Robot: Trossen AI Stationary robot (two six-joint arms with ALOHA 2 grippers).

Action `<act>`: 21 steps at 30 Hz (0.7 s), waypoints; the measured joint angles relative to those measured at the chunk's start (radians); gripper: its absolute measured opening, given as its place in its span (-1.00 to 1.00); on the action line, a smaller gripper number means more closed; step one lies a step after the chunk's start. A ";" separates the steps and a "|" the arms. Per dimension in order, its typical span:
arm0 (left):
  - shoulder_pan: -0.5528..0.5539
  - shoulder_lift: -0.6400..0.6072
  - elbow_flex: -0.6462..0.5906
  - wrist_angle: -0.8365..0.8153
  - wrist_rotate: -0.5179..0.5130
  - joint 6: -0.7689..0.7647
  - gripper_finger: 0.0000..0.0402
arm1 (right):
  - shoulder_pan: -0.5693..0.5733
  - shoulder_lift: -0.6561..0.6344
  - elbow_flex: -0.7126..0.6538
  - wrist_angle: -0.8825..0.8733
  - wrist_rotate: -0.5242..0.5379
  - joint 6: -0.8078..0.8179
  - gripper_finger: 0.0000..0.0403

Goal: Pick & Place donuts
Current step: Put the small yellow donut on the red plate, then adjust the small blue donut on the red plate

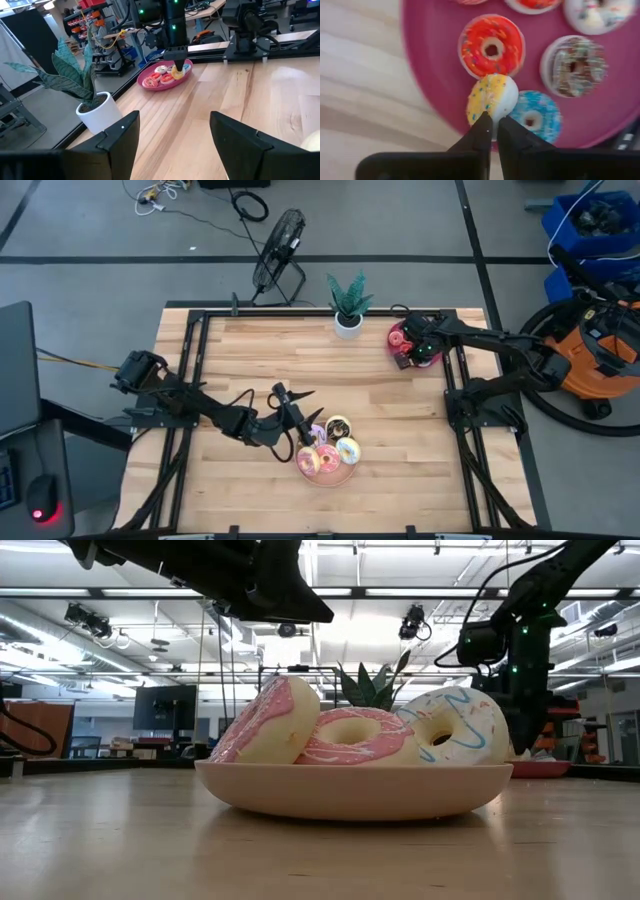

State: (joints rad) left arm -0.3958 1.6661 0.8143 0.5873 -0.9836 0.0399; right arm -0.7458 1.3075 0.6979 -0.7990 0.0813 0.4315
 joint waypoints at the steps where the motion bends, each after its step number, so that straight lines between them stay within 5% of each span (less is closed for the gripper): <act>1: 0.000 0.000 0.000 0.000 0.000 0.000 0.23 | 0.000 0.000 0.000 -0.001 0.017 0.000 -0.88; 16: 0.000 0.000 0.000 0.000 0.000 -0.002 0.23 | 0.000 0.000 0.019 -0.042 0.033 -0.029 -0.06; 21: 0.000 0.000 0.000 0.000 0.000 -0.002 0.23 | 0.004 0.000 0.076 -0.150 0.031 -0.016 0.04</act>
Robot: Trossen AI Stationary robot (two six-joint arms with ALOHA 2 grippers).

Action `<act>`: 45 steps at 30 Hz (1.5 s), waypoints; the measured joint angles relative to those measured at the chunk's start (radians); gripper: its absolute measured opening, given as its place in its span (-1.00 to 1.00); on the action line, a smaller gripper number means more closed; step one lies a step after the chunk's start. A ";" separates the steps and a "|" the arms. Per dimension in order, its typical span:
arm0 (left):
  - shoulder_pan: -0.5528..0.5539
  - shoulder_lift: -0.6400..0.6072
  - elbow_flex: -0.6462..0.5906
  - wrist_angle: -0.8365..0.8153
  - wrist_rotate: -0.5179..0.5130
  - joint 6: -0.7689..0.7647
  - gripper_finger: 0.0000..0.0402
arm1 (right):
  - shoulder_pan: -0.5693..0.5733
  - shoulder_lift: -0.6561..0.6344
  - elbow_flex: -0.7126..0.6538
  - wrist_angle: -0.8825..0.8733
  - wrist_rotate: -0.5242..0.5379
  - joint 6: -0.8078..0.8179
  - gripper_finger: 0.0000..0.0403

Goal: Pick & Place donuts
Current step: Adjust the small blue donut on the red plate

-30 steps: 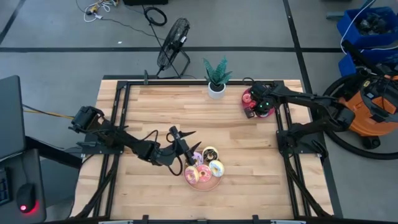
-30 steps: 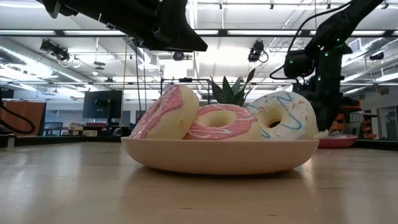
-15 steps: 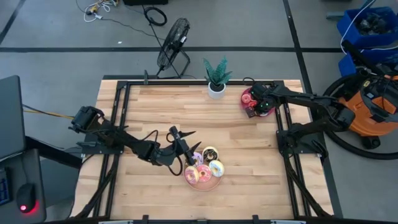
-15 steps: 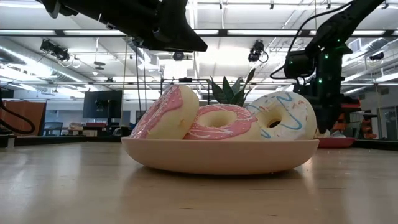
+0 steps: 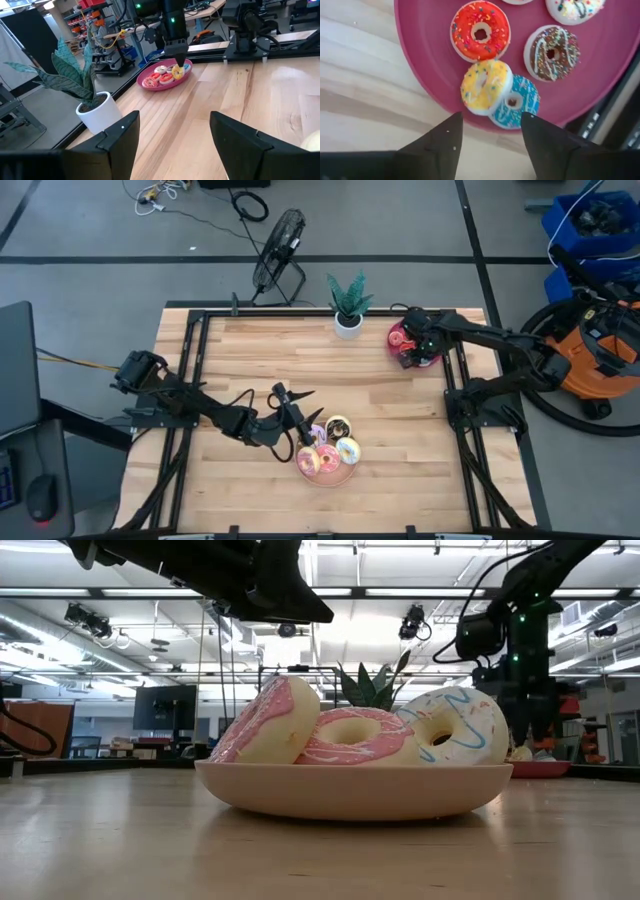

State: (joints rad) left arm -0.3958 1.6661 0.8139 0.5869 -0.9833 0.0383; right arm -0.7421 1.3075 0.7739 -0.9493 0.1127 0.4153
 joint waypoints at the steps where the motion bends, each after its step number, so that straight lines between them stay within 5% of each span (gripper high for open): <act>1: 0.000 0.000 0.000 0.000 0.000 0.000 0.23 | 0.004 0.000 0.009 -0.015 0.000 0.005 0.04; 22: 0.000 0.000 0.000 0.000 0.000 -0.002 0.23 | -0.031 0.000 -0.016 -0.030 0.079 0.176 -0.53; 29: 0.000 0.000 0.000 0.000 0.000 -0.002 0.23 | -0.040 0.000 -0.065 0.003 0.139 0.207 -0.44; 38: 0.000 0.000 0.000 0.000 0.000 -0.002 0.23 | -0.070 0.000 -0.124 0.128 0.088 0.194 -0.14; 45: 0.000 0.000 0.000 0.000 0.000 -0.002 0.23 | -0.098 0.000 -0.135 0.138 0.097 0.183 -0.31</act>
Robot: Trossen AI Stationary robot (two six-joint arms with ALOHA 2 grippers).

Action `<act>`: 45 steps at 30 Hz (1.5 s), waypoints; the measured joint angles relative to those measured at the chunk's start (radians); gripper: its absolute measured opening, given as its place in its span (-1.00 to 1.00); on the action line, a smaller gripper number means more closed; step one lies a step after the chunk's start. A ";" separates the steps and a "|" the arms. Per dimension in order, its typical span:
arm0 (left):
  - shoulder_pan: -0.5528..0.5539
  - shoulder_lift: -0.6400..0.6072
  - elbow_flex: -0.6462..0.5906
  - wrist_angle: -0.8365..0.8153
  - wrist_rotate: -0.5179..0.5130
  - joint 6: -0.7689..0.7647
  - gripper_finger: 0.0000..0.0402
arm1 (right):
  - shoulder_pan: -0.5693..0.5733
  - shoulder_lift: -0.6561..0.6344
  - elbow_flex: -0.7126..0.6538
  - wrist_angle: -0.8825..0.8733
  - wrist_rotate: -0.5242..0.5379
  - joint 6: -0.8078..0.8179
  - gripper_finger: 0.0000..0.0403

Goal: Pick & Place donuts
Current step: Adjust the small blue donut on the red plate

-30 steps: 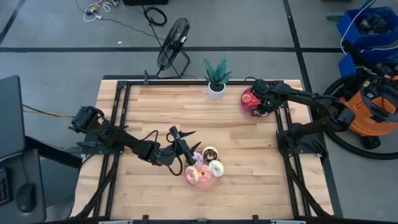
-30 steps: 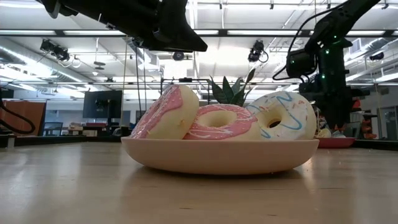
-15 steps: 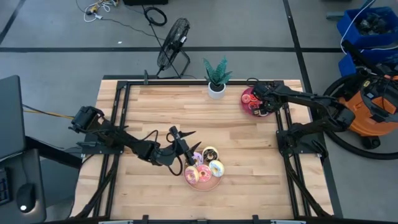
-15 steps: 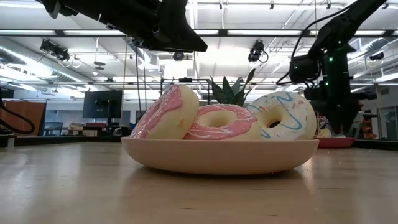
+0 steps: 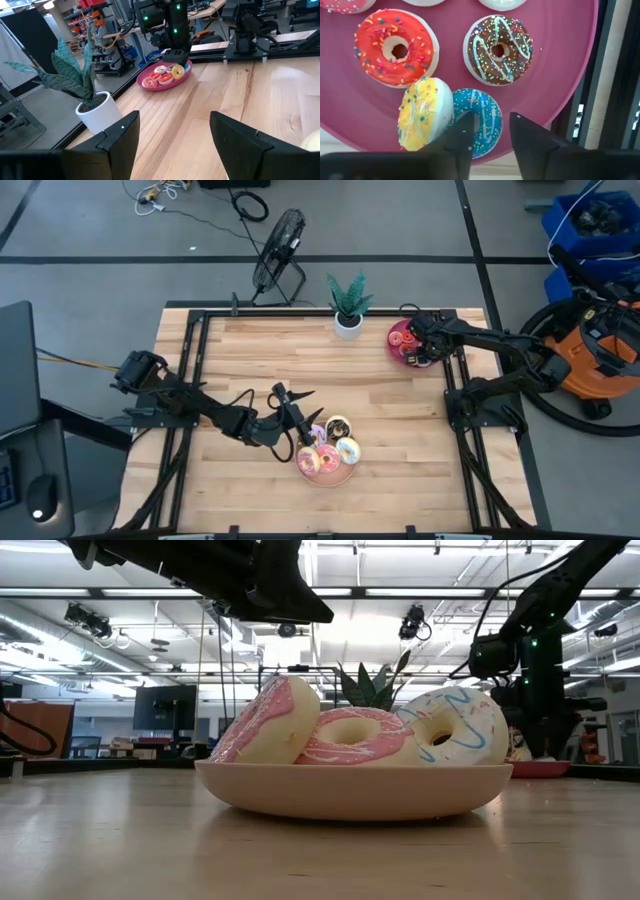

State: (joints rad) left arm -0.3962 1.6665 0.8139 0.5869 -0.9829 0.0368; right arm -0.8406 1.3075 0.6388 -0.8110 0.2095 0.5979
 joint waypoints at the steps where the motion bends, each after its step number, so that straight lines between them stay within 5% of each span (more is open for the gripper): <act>1: 0.000 0.000 0.000 0.000 0.000 0.000 0.23 | -0.002 0.000 0.000 0.002 0.000 -0.007 -0.37; 9: 0.000 0.000 0.000 0.000 0.000 0.000 0.23 | -0.007 0.000 0.000 0.006 -0.006 -0.059 -0.95; 21: 0.000 0.000 0.000 0.000 0.000 0.000 0.23 | 0.024 0.000 0.095 -0.073 0.085 -0.073 -0.98; 25: 0.000 0.000 0.000 0.000 0.000 0.000 0.23 | 0.034 0.000 0.093 -0.106 0.024 -0.036 -0.97; 30: -0.001 0.000 0.000 0.000 0.000 0.000 0.23 | 0.032 0.000 0.061 -0.106 -0.026 -0.030 -0.79; 39: -0.001 0.000 0.000 0.000 0.000 0.000 0.23 | 0.023 0.000 0.019 -0.014 -0.018 0.010 -0.07; 45: -0.001 0.000 0.000 0.000 0.000 0.000 0.23 | -0.003 0.000 -0.006 -0.013 -0.032 0.023 -0.04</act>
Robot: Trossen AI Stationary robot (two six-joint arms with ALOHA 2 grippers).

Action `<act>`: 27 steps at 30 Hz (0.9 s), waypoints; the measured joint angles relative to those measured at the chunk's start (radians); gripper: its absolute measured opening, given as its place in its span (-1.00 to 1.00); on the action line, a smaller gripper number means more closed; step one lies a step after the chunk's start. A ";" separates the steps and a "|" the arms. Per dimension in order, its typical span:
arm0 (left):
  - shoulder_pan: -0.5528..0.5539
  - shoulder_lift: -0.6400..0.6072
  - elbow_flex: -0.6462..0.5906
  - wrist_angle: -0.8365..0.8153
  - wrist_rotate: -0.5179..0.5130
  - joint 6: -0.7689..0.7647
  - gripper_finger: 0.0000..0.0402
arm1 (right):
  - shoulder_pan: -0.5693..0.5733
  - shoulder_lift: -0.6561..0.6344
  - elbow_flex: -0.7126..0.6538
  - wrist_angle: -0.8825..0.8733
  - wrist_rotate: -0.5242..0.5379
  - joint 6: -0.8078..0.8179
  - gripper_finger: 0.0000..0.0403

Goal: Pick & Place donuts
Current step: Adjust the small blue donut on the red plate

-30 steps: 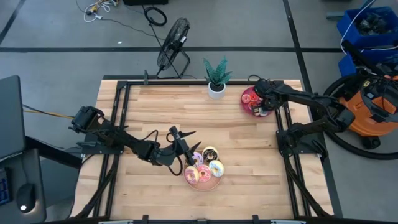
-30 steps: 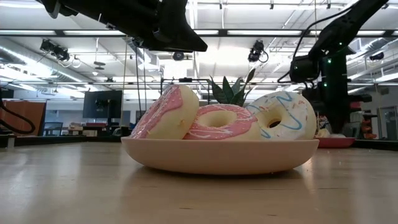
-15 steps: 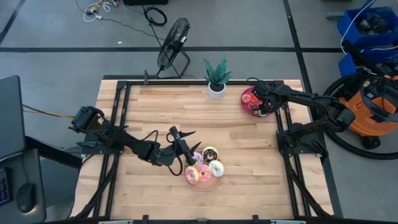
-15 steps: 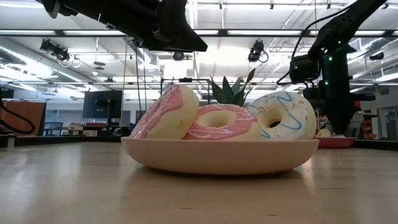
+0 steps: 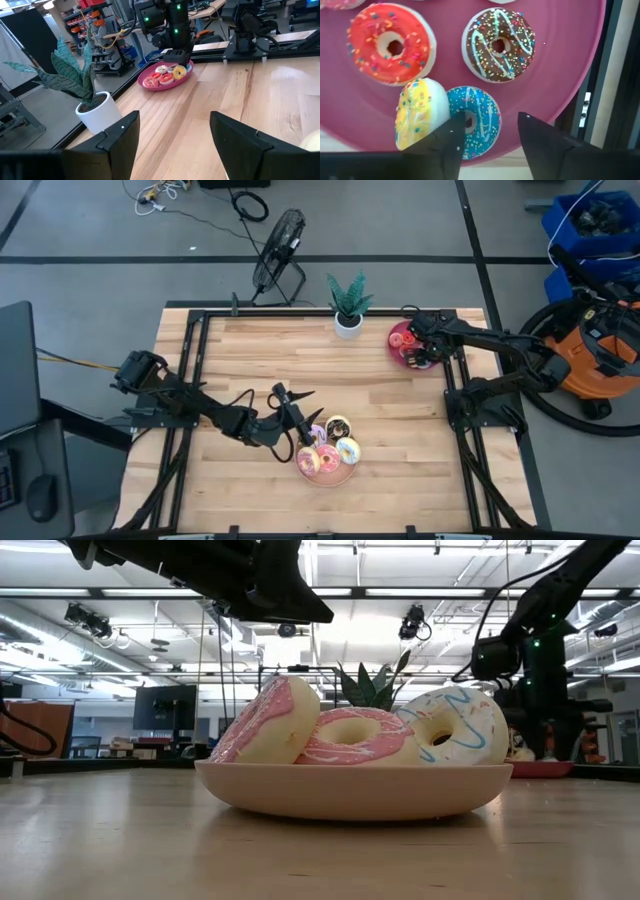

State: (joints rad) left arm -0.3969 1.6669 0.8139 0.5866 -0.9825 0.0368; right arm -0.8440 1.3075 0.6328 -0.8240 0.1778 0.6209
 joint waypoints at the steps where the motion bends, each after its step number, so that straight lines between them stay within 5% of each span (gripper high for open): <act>1: 0.000 0.000 0.000 0.000 0.000 0.000 0.23 | -0.006 0.000 -0.003 -0.001 -0.003 0.000 -0.08; 13: 0.000 0.000 0.000 0.000 0.000 0.000 0.23 | -0.028 0.000 -0.008 0.014 -0.013 -0.066 -0.91; 27: 0.000 0.000 0.000 -0.009 0.000 -0.001 0.23 | -0.005 0.000 0.082 -0.117 0.112 -0.071 -0.97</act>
State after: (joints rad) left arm -0.3969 1.6669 0.8139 0.5772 -0.9825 0.0362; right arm -0.8486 1.3075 0.7144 -0.9407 0.2903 0.5502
